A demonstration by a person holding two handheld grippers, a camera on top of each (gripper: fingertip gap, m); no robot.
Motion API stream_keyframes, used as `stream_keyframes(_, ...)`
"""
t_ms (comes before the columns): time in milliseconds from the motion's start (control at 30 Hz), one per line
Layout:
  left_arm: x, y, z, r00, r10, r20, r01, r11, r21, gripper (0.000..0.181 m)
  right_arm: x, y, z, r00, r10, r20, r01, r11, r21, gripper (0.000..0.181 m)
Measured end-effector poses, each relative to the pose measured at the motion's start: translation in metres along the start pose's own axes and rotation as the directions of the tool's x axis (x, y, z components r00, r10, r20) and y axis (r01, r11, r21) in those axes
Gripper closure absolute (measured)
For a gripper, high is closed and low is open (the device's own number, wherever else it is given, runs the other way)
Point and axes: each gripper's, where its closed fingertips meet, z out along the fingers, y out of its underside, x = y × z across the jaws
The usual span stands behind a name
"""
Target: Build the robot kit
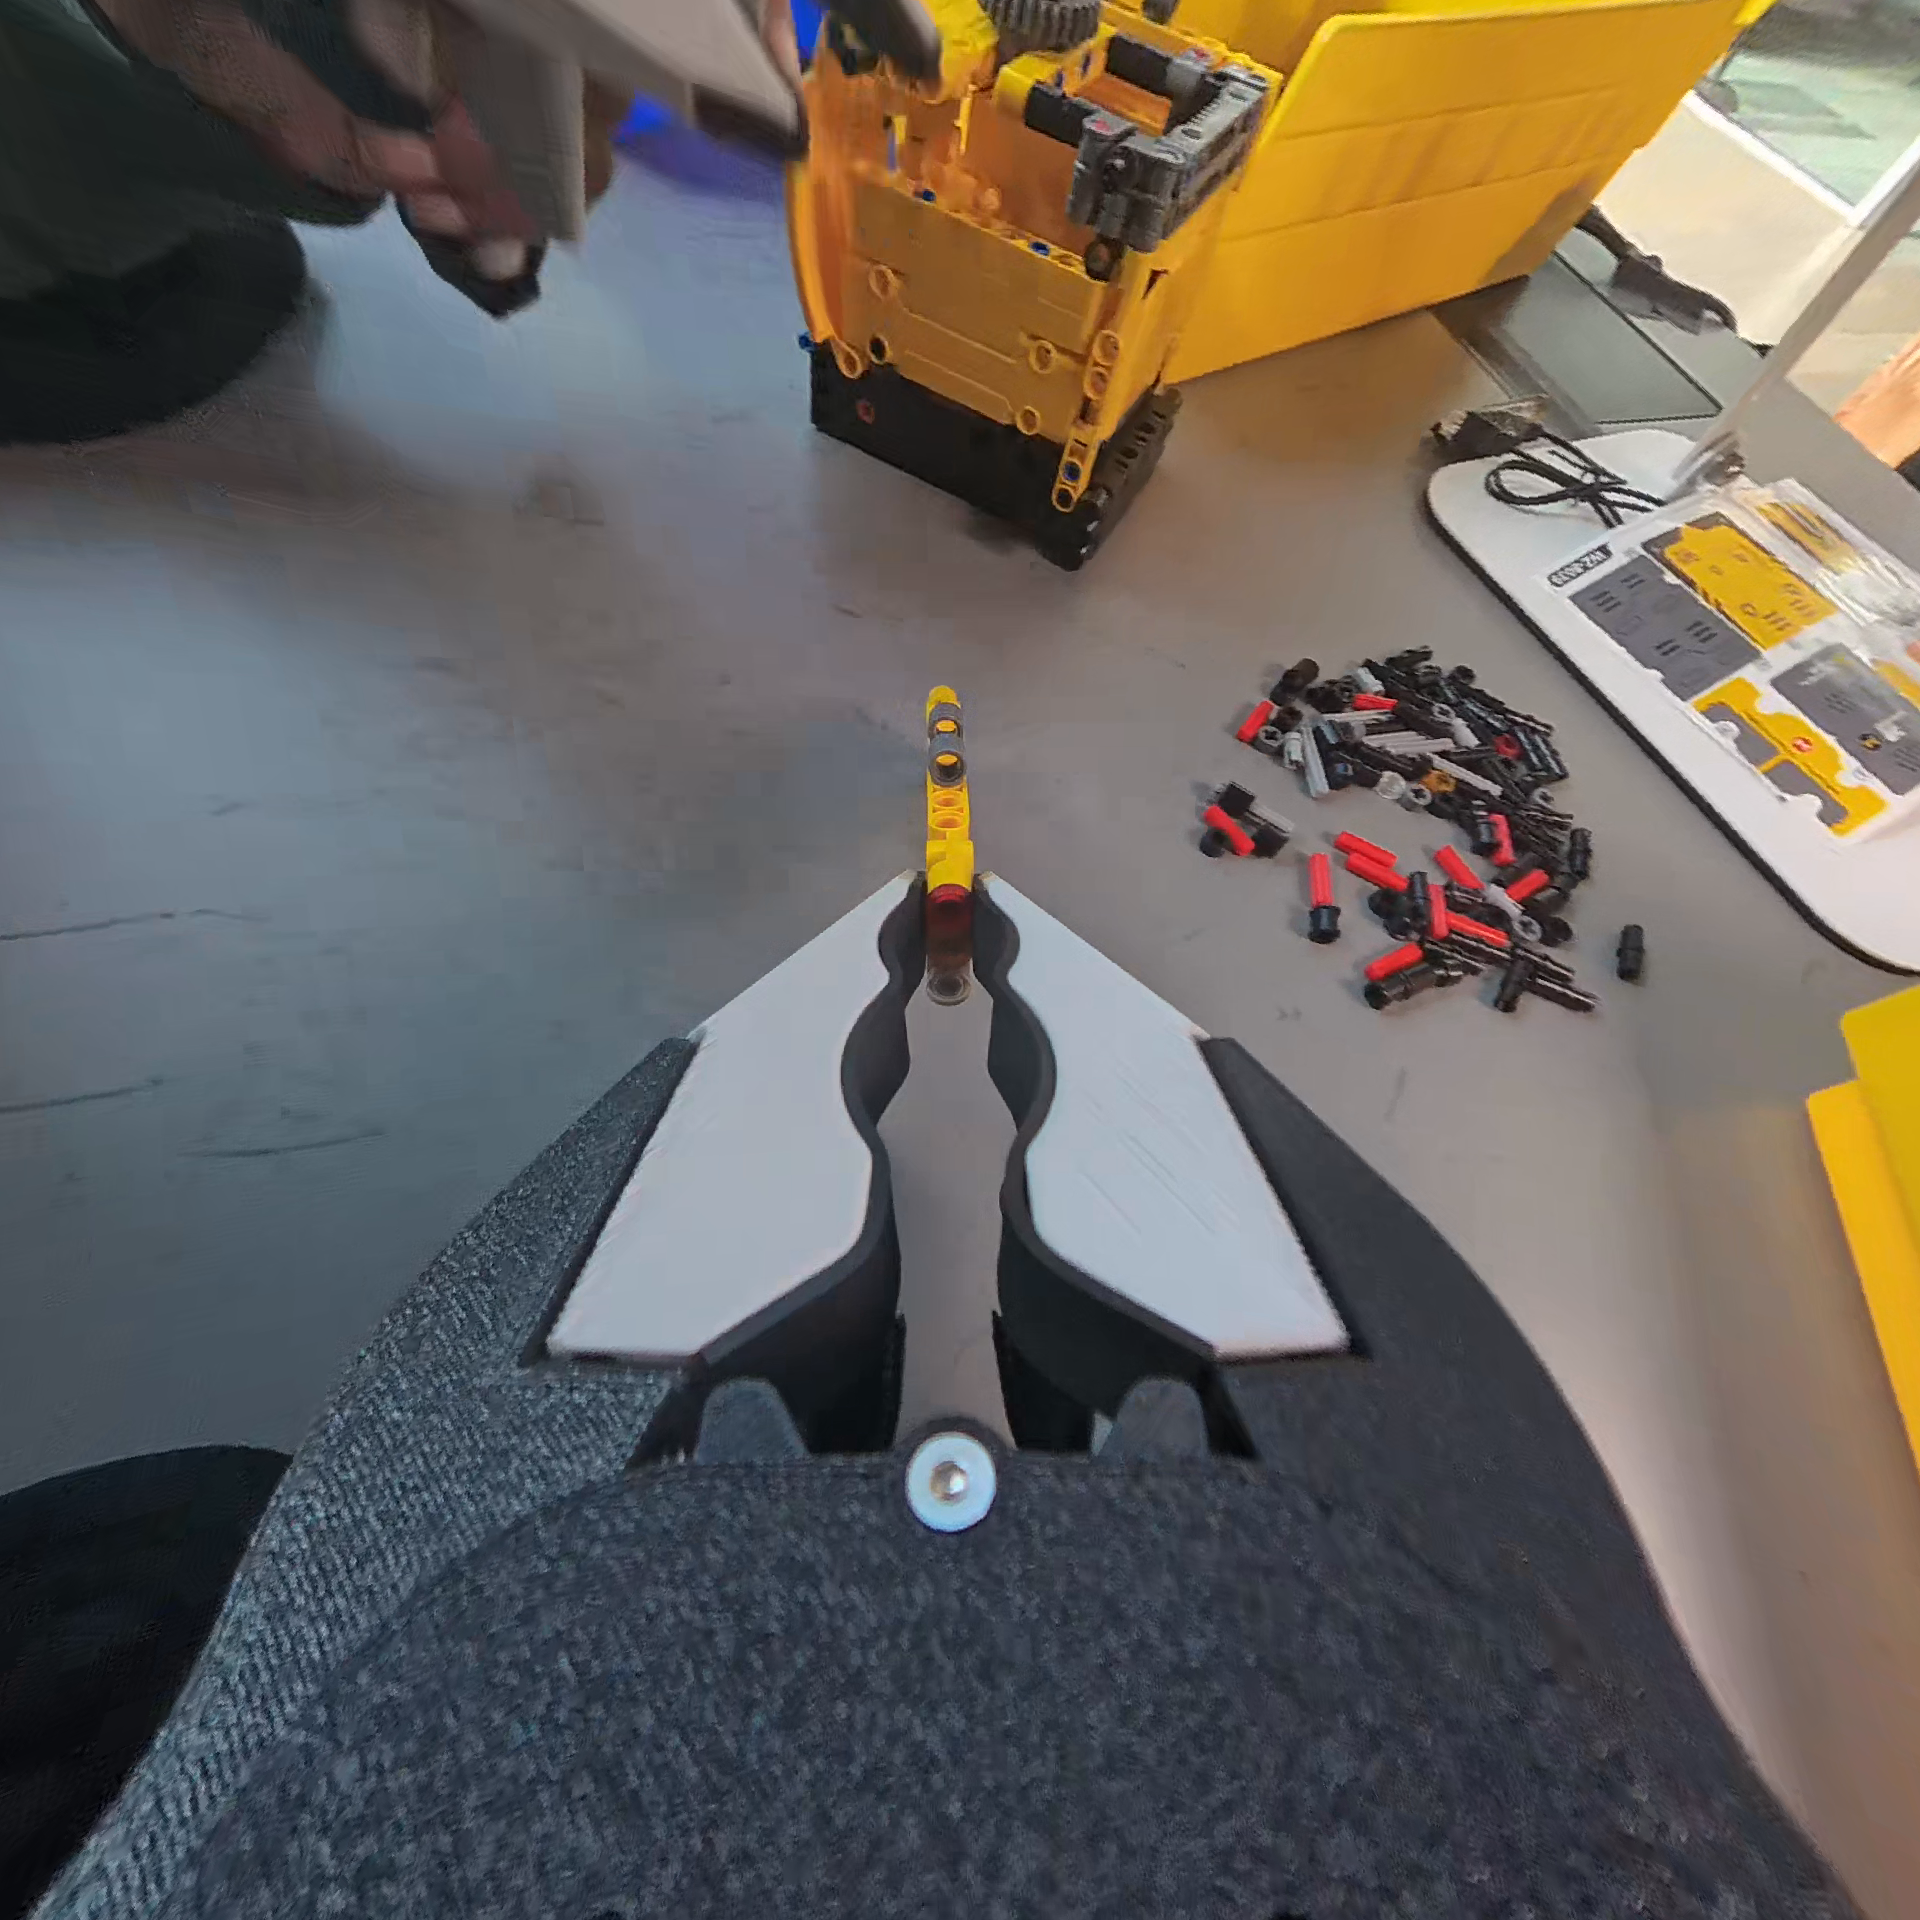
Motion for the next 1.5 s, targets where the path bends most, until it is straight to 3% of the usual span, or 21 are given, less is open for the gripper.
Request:
stream_keyframes(133, -0.076, -0.029, -0.061, 0.960, -0.067, 0.271, 0.034, 0.992, 0.122, 0.149, 0.012, 0.021, 0.003, 0.998, 0.016, -0.054, -0.021, 0.994, -0.106, 0.173)
stream_keyframes(267, -0.112, 0.000, -0.101, 0.923, -0.254, 0.288, 0.235, 0.967, 0.098, 0.124, 0.011, 0.032, 0.008, 0.997, 0.032, -0.064, -0.043, 0.984, -0.171, 0.171)
stream_keyframes(433, -0.099, 0.032, -0.088, 0.934, -0.303, 0.188, 0.313, 0.949, -0.027, 0.104, 0.009, 0.030, 0.009, 0.997, 0.057, -0.048, -0.064, 0.984, -0.169, 0.166)
stream_keyframes(667, -0.094, 0.072, -0.054, 0.956, -0.221, 0.195, 0.261, 0.942, -0.210, 0.075, 0.006, 0.022, 0.007, 0.998, 0.064, -0.030, -0.067, 0.990, -0.121, 0.157)
stream_keyframes(867, -0.092, 0.075, -0.046, 0.954, -0.164, 0.250, 0.228, 0.940, -0.253, 0.081, 0.008, 0.017, 0.002, 0.998, 0.048, -0.041, -0.052, 0.995, -0.084, 0.150)
stream_keyframes(1033, -0.072, 0.069, -0.053, 0.967, -0.190, 0.172, 0.231, 0.937, -0.263, 0.091, 0.008, 0.021, 0.000, 0.996, 0.083, -0.013, -0.084, 0.992, -0.092, 0.150)
stream_keyframes(1167, -0.067, 0.061, -0.057, 0.969, -0.219, 0.117, 0.240, 0.945, -0.220, 0.112, 0.005, 0.030, 0.001, 0.997, 0.078, 0.000, -0.077, 0.987, -0.141, 0.153)
stream_keyframes(1400, -0.070, 0.063, -0.055, 0.972, -0.182, 0.148, 0.212, 0.952, -0.223, 0.123, 0.003, 0.033, 0.002, 0.998, 0.062, -0.010, -0.063, 0.984, -0.165, 0.172)
stream_keyframes(1467, -0.074, 0.063, -0.056, 0.973, -0.156, 0.170, 0.191, 0.957, -0.218, 0.144, 0.001, 0.033, 0.001, 0.998, 0.059, -0.005, -0.059, 0.983, -0.171, 0.174)
stream_keyframes(1500, -0.074, 0.063, -0.057, 0.975, -0.142, 0.170, 0.177, 0.961, -0.213, 0.146, 0.000, 0.033, 0.001, 0.998, 0.058, -0.002, -0.057, 0.982, -0.178, 0.174)
